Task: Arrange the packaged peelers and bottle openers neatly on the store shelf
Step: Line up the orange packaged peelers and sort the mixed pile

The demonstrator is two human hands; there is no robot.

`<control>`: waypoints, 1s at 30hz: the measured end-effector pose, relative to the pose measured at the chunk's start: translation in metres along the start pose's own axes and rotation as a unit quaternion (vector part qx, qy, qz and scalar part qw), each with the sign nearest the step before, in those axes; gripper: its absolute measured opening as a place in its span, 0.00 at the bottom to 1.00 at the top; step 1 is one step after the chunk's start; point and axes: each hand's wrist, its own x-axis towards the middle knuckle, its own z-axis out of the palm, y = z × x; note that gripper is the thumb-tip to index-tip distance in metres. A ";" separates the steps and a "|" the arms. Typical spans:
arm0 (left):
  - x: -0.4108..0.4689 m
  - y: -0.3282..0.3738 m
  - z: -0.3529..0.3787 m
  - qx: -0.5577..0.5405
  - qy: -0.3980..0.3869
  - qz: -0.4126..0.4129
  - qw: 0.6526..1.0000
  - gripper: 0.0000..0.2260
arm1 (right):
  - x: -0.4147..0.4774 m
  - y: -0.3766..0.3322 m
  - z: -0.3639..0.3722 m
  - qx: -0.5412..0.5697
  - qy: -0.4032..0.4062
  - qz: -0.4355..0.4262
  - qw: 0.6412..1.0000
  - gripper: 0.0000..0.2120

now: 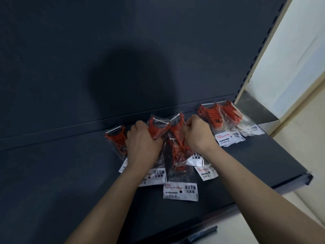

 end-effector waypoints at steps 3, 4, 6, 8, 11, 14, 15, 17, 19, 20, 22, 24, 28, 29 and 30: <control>0.002 0.005 -0.002 -0.041 0.012 -0.002 0.999 0.15 | 0.009 -0.001 -0.003 0.013 0.023 -0.016 1.000 0.06; 0.002 0.007 -0.002 -0.050 0.021 -0.003 0.999 0.16 | 0.012 -0.001 -0.005 0.008 0.034 -0.022 0.999 0.07; 0.003 0.012 0.000 -0.066 0.042 -0.008 0.997 0.19 | 0.018 0.000 -0.009 -0.014 0.050 -0.043 0.998 0.05; 0.003 0.016 0.004 -0.066 0.058 -0.011 0.996 0.20 | 0.022 0.002 -0.010 -0.030 0.045 -0.064 0.997 0.05; 0.003 0.019 0.010 -0.067 0.073 -0.026 0.995 0.16 | 0.028 0.005 -0.009 0.007 0.005 -0.080 0.997 0.07; 0.001 0.023 0.011 -0.089 0.089 -0.051 0.991 0.12 | 0.034 0.005 -0.009 0.115 -0.066 -0.059 0.989 0.11; -0.001 0.024 0.011 -0.094 0.093 -0.062 0.989 0.12 | 0.036 0.005 -0.009 0.135 -0.089 -0.058 0.985 0.08; -0.004 0.027 0.011 -0.097 0.101 -0.089 0.986 0.12 | 0.039 0.004 -0.009 0.164 -0.119 -0.059 0.977 0.03; -0.007 0.029 0.010 -0.103 0.110 -0.124 0.981 0.12 | 0.042 0.002 -0.008 0.201 -0.142 -0.045 0.968 0.07; -0.009 0.029 0.009 -0.106 0.117 -0.135 0.978 0.12 | 0.043 0.000 -0.008 0.219 -0.156 -0.036 0.962 0.07; -0.012 0.029 0.006 -0.108 0.136 -0.134 0.976 0.10 | 0.045 -0.004 -0.008 0.237 -0.184 -0.036 0.953 0.06; -0.015 0.028 0.003 -0.106 0.154 -0.123 0.975 0.09 | 0.046 -0.006 -0.007 0.235 -0.198 -0.054 0.950 0.05; -0.015 0.030 0.001 -0.098 0.176 -0.103 0.974 0.10 | 0.048 -0.006 -0.007 0.247 -0.193 -0.074 0.947 0.09; -0.015 0.033 0.001 -0.096 0.179 -0.096 0.974 0.10 | 0.048 -0.005 -0.009 0.262 -0.184 -0.069 0.945 0.09; -0.014 0.035 0.002 -0.095 0.179 -0.089 0.975 0.10 | 0.049 -0.004 -0.011 0.273 -0.171 -0.063 0.945 0.09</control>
